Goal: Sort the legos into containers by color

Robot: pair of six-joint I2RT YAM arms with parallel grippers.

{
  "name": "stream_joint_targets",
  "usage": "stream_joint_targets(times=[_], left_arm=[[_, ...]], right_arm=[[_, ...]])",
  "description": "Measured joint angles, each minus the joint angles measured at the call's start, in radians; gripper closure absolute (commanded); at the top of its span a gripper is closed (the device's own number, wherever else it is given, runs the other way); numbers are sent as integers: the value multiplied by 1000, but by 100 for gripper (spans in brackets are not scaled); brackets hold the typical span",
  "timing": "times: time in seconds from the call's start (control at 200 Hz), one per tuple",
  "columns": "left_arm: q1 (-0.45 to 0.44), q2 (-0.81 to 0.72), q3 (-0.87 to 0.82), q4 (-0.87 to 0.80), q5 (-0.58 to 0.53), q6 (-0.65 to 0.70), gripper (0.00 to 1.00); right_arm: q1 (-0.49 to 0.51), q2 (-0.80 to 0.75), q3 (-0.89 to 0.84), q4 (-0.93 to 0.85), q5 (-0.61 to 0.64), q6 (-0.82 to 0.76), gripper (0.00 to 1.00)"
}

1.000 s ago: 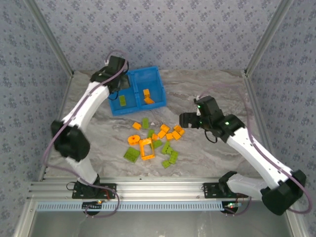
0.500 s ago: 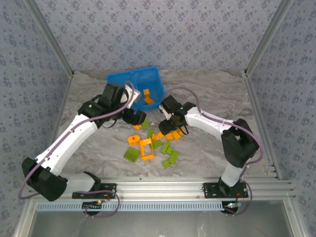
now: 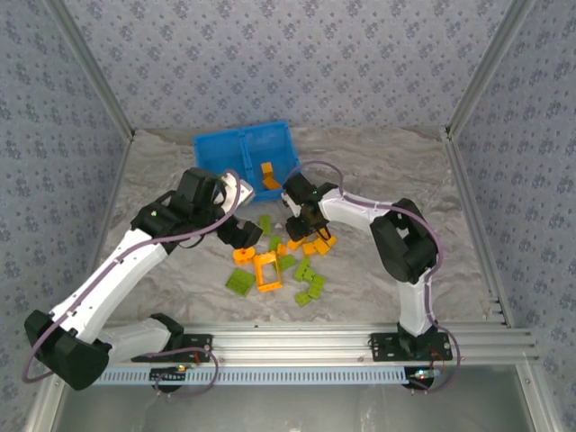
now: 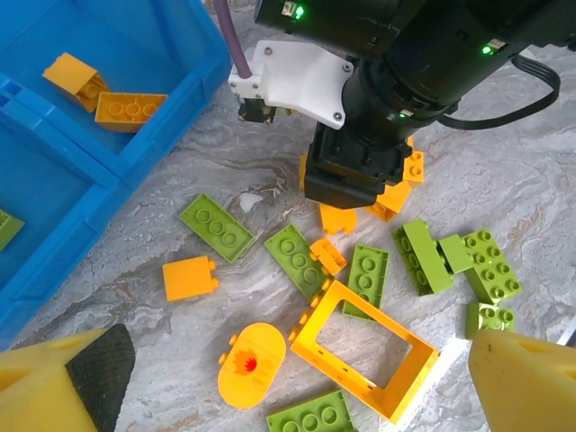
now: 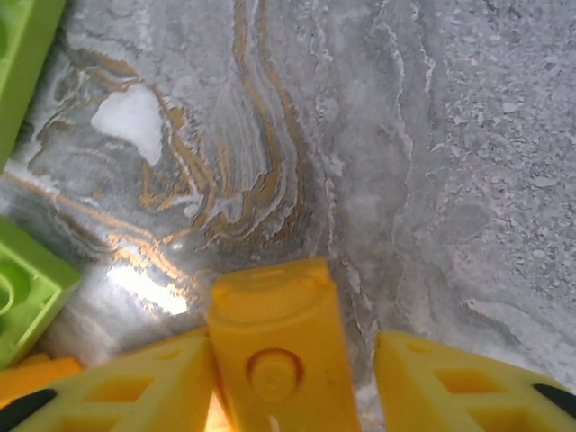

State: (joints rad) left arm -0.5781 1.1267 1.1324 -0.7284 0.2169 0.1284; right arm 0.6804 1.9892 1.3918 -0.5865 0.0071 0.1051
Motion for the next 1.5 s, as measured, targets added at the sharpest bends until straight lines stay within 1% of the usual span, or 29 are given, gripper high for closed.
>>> stream_joint_targets(times=[0.07,0.205,0.24,0.34,0.455,0.585,0.685,0.76,0.829,0.919,1.034,1.179,1.309,1.424,1.504], left_arm=[[0,-3,-7,0,-4,3,1],[6,-9,-24,7,-15,3,1],[9,-11,-27,8,-16,3,1],[18,-24,-34,21,-23,3,1],[34,-60,-54,50,-27,3,1],[51,-117,-88,88,-60,6,1],[61,-160,-130,121,-101,13,1],[64,-175,-152,133,-130,18,1],[66,-172,-158,136,-149,21,1],[66,-157,-158,141,-167,26,1],[66,-143,-158,143,-185,29,1],[66,-143,-158,144,-204,37,1],[66,-143,-158,146,-214,43,1],[66,-143,-158,146,-215,47,1],[66,-143,-158,147,-215,47,1]], right_arm=[[-11,18,2,7,-5,9,65],[-28,18,4,10,-23,18,69],[-30,15,4,10,-22,19,72],[-32,-8,3,3,-16,32,72],[-33,-112,0,9,-7,63,72],[-32,-271,10,72,5,116,72],[-32,-302,67,127,32,148,72],[-33,-259,142,159,61,163,72],[-35,-180,227,180,89,169,72],[-42,-37,367,183,122,170,72],[-48,169,566,160,133,175,72],[-50,355,748,91,135,188,70],[-50,451,840,35,135,203,66],[-50,488,868,8,135,215,61],[-50,503,884,-15,130,229,56]])
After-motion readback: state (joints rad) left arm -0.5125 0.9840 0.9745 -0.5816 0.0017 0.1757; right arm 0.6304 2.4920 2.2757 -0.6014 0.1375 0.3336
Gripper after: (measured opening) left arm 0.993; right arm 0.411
